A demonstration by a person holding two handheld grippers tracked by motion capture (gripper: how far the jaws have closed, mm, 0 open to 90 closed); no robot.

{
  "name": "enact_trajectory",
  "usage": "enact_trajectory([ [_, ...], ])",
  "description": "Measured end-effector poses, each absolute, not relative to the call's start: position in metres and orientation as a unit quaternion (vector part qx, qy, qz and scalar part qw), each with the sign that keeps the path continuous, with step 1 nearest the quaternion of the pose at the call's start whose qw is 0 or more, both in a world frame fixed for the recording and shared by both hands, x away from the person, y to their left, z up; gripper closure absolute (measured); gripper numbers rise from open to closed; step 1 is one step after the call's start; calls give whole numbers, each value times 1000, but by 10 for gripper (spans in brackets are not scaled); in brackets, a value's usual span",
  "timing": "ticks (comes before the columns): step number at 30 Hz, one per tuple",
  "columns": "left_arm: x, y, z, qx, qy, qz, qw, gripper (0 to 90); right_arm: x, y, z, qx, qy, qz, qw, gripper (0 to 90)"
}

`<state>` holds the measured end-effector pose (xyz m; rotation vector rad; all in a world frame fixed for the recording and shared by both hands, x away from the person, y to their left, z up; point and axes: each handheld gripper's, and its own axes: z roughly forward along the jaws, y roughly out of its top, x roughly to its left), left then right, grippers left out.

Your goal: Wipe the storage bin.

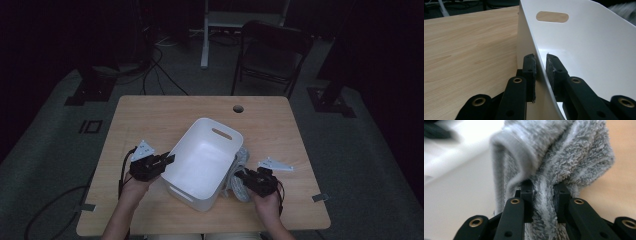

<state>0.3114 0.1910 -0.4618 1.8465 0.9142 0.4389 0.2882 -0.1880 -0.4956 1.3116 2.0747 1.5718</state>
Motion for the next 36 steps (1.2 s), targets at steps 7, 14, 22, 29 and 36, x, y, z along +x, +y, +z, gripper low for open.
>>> enact_trajectory([
  [7,312,191,-462,763,372,179,497,786,283,-180,-490,416,711,549,142,752],
  [14,313,190,-462,758,379,180,500,777,299,-177,-505,433,727,514,140,752],
  [22,312,190,-462,758,381,186,496,766,322,-177,-537,477,743,458,96,752],
  [29,312,189,-462,754,389,194,492,758,316,-181,-527,469,724,500,77,753],
  [36,312,187,-462,752,392,195,494,758,285,-181,-494,407,696,587,76,752],
])
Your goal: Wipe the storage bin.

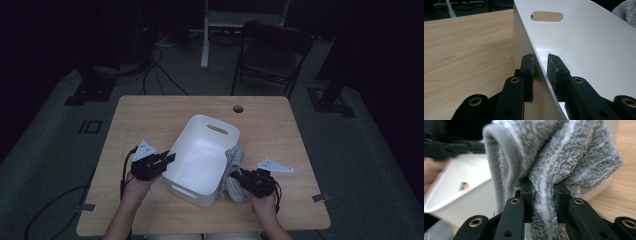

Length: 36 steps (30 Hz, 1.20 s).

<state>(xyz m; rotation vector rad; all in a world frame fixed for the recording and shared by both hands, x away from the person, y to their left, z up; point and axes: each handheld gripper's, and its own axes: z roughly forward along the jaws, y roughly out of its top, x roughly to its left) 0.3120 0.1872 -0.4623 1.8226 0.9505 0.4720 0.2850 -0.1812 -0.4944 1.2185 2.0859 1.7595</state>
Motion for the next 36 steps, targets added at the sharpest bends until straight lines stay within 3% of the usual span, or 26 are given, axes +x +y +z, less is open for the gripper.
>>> enact_trajectory([
  [8,312,185,-462,751,392,199,492,756,297,-172,-508,433,731,518,102,751],
  [14,312,184,-463,745,399,207,493,756,320,-168,-542,481,755,441,62,750],
  [20,312,183,-463,740,405,214,492,756,312,-171,-528,467,751,464,54,749],
  [27,312,182,-464,739,404,212,495,757,275,-175,-484,388,716,576,71,746],
  [31,312,181,-463,740,405,210,494,758,278,-170,-493,394,720,567,73,746],
  [34,312,180,-463,739,408,219,489,757,281,-165,-497,399,738,533,106,746],
  [36,311,179,-463,739,410,224,486,756,289,-163,-506,420,748,505,97,746],
])
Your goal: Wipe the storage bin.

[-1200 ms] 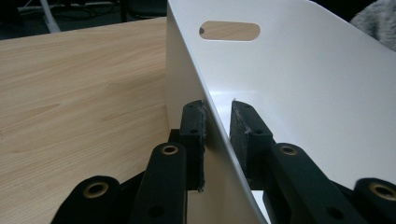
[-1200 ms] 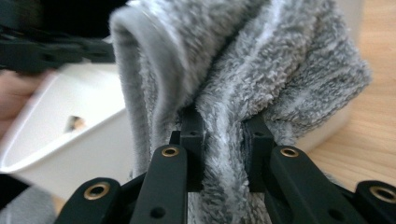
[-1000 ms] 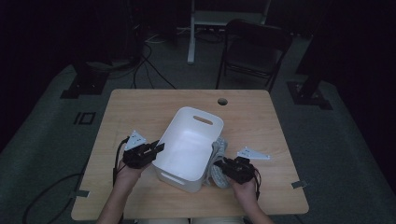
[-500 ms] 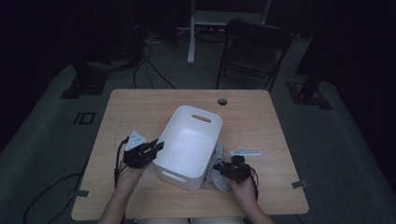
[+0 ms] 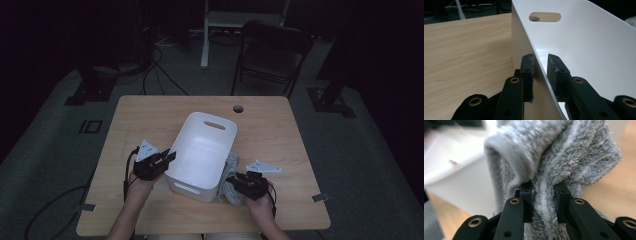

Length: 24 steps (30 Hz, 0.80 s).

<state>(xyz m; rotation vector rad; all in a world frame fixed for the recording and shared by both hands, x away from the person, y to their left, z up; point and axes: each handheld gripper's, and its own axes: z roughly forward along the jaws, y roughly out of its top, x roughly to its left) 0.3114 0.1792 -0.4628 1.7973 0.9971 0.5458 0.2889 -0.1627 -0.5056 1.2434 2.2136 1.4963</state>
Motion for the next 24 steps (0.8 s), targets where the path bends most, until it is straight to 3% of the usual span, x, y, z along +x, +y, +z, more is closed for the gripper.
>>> enact_trajectory([
  [6,312,179,-463,732,420,229,485,755,313,-161,-538,461,772,435,44,744],
  [9,312,179,-463,732,421,227,486,750,305,-163,-525,440,772,456,55,746],
  [13,311,179,-463,733,421,229,483,748,283,-172,-495,396,738,545,29,743],
  [16,311,179,-463,734,420,226,484,751,270,-172,-482,360,727,584,40,743],
  [24,311,177,-463,731,424,229,483,751,285,-163,-505,406,750,518,58,742],
])
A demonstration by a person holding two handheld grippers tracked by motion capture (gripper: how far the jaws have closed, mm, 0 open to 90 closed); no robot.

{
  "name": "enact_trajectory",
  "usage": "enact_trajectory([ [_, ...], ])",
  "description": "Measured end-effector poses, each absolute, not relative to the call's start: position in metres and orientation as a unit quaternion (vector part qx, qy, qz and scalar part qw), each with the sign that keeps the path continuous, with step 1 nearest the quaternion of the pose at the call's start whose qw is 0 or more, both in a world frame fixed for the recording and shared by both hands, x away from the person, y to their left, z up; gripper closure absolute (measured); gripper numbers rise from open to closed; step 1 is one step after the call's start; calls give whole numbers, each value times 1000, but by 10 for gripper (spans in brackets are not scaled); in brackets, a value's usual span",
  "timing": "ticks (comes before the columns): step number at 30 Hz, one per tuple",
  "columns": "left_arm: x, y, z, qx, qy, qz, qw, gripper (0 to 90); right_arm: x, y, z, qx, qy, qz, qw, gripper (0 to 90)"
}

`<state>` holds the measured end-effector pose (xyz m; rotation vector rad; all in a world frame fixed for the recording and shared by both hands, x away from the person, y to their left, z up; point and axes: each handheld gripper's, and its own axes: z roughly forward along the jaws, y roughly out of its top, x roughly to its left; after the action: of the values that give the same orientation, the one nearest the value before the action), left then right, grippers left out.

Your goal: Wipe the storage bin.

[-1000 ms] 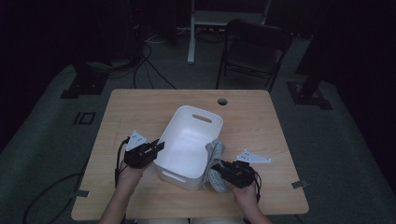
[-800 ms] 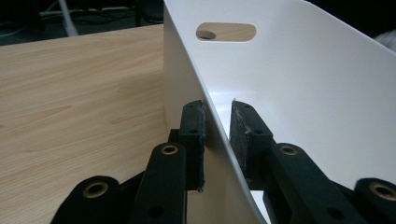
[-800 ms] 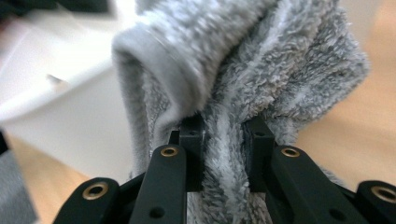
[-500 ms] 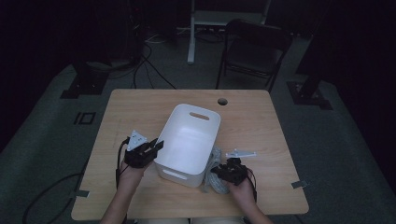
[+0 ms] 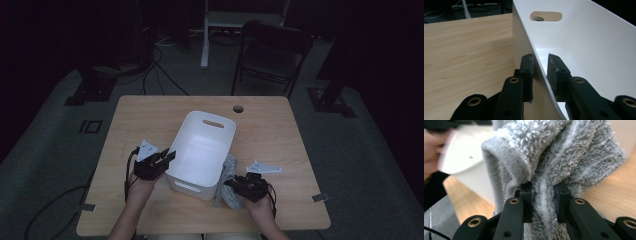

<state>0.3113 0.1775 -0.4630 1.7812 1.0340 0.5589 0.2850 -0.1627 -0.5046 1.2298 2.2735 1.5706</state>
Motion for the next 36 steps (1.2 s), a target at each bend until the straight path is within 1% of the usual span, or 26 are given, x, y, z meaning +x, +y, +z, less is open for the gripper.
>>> enact_trajectory([
  [2,312,178,-463,731,422,227,485,748,294,-161,-516,423,763,486,58,741],
  [4,313,179,-464,732,421,221,488,733,302,-158,-529,431,779,451,69,740],
  [7,313,180,-464,730,424,225,487,730,314,-161,-541,448,776,443,32,737],
  [9,313,180,-464,726,426,225,490,731,313,-161,-537,446,779,439,35,737],
  [11,312,180,-464,726,426,227,489,732,308,-162,-532,442,775,450,30,738],
  [13,313,181,-465,726,426,226,491,732,301,-167,-521,424,764,486,18,736],
  [15,313,182,-465,724,428,224,492,732,291,-174,-507,371,750,548,12,731],
  [18,313,183,-465,723,430,220,495,735,280,-177,-489,303,739,602,6,687],
  [19,313,182,-465,723,429,219,495,735,278,-175,-487,298,743,599,15,655],
  [20,313,182,-465,724,428,219,495,736,277,-174,-488,294,744,600,13,603],
  [21,313,181,-465,724,428,220,495,736,277,-174,-491,291,742,604,0,571],
  [22,313,181,-465,724,427,221,494,738,278,-174,-492,295,739,606,-10,549],
  [23,313,181,-465,724,427,221,494,738,278,-174,-492,295,739,606,-10,549],
  [24,313,181,-465,727,425,219,494,738,279,-174,-492,295,738,607,-21,506],
  [25,313,181,-465,727,423,218,495,735,278,-172,-491,287,738,610,-29,410],
  [26,313,181,-465,729,421,217,494,734,277,-170,-492,280,740,611,-29,365],
  [29,313,181,-465,730,420,216,494,733,274,-166,-492,279,748,602,1,361],
  [32,314,182,-465,731,419,213,495,734,272,-163,-494,289,742,605,7,345],
  [36,313,180,-464,734,415,216,492,734,276,-163,-497,270,764,585,19,344],
])
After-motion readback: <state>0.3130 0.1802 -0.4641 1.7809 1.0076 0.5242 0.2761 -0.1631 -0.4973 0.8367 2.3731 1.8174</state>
